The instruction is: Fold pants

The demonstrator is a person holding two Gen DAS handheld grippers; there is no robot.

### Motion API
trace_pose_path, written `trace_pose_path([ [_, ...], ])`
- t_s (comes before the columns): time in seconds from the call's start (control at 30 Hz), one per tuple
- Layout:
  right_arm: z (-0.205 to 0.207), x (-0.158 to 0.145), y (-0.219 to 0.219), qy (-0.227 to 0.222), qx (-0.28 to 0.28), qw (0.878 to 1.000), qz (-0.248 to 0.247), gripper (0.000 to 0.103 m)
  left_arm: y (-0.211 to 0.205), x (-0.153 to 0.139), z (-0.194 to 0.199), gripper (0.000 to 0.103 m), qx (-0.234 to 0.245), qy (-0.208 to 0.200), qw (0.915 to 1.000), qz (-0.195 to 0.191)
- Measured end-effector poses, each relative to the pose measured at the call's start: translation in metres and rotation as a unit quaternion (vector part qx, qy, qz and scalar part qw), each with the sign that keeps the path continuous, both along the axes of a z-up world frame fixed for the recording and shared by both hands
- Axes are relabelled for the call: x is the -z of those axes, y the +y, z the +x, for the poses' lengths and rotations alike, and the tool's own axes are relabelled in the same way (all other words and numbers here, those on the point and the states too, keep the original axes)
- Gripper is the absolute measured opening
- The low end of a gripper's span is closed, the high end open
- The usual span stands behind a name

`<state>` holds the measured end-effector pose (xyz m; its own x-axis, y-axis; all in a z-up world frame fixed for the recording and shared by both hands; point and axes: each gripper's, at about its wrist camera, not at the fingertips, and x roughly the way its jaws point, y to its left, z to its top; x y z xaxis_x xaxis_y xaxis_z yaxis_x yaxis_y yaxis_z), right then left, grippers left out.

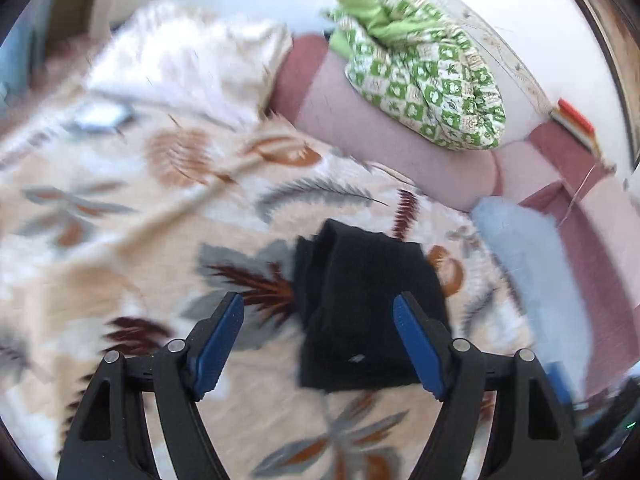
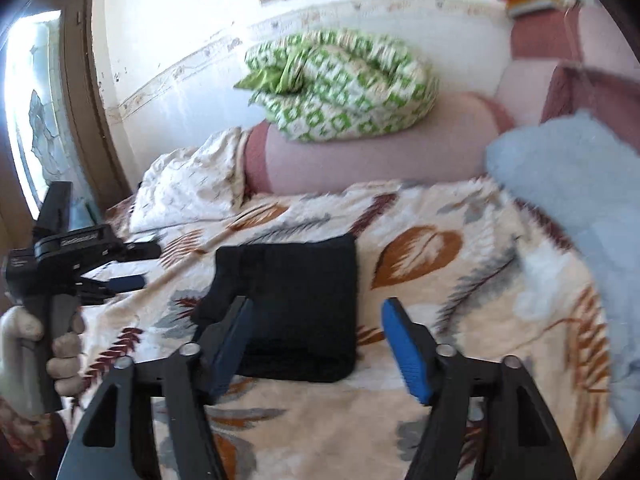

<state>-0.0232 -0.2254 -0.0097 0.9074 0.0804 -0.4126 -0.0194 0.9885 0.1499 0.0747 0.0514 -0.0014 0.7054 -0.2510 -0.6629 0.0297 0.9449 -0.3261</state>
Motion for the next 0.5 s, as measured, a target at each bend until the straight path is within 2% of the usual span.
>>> trace_pose_path([
  [0.03, -0.011, 0.001, -0.002, -0.02, 0.024, 1.0, -0.004, 0.103, -0.004, -0.004, -0.017, 0.079, -0.015, -0.017, 0.9993, 0.03],
  [0.1, -0.019, 0.006, -0.009, -0.005, 0.04, 0.999, 0.011, 0.103, -0.01, -0.008, -0.047, 0.088, -0.04, -0.042, 0.996, 0.068],
  [0.13, -0.017, 0.009, -0.012, 0.011, 0.042, 0.999, 0.027, 0.103, -0.013, -0.007, -0.063, 0.092, -0.048, -0.052, 0.9946, 0.075],
  [0.23, -0.018, 0.019, -0.015, 0.035, 0.048, 0.996, 0.063, 0.103, -0.022, -0.004, -0.093, 0.094, -0.063, -0.079, 0.9899, 0.099],
  [0.33, -0.025, 0.021, -0.003, 0.036, 0.043, 0.997, 0.044, 0.103, -0.042, -0.002, -0.113, 0.096, -0.068, -0.109, 0.9772, 0.169],
  [0.4, -0.029, 0.024, 0.009, 0.036, 0.04, 0.998, 0.02, 0.103, -0.054, 0.0, -0.119, 0.096, -0.07, -0.114, 0.9692, 0.207],
  [0.5, -0.031, 0.034, 0.019, 0.055, 0.035, 0.998, 0.016, 0.103, -0.063, 0.004, -0.125, 0.097, -0.063, -0.11, 0.9652, 0.229],
])
